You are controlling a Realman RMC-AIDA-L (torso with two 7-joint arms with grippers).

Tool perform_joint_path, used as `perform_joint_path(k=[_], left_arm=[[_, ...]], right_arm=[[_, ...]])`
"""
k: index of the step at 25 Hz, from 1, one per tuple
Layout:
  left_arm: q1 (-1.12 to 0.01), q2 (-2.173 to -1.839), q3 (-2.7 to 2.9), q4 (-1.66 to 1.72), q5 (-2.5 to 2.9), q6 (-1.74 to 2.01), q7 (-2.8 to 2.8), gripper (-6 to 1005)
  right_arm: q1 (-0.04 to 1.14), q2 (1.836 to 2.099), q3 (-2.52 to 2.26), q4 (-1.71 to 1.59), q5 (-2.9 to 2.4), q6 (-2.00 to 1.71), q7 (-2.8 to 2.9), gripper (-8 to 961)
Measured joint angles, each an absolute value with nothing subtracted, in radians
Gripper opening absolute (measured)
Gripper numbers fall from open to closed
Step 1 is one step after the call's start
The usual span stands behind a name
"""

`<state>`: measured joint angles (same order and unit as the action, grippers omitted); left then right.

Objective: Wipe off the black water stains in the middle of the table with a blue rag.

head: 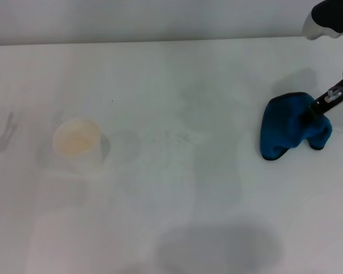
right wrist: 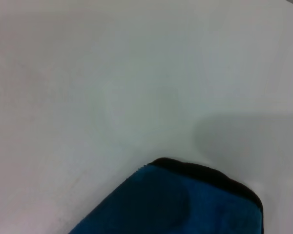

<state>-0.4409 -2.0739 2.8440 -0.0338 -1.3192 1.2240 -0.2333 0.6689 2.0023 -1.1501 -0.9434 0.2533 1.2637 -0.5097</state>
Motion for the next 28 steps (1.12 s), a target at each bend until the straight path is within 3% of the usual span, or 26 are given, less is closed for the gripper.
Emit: perform_joint_path(k=[5, 16, 28], left_arm=[[-0.442, -2.072, 2.844, -0.034, -1.319, 1.224, -0.233, 863], [-0.442, -2.072, 2.844, -0.039, -1.323, 1.220, -0.235, 864], [-0.448, -2.069, 2.843, -0.043, -1.328, 1.194, -0.234, 864]], right_arm=[[0.658, 2.007, -1.149, -0.998, 0.256, 1.279, -0.519, 674], [0.541, 2.007, -0.998, -1.146, 0.471, 1.199, -0.639, 707], [0.401, 2.006, -0.779, -0.984, 1.008, 0.997, -1.113, 703]])
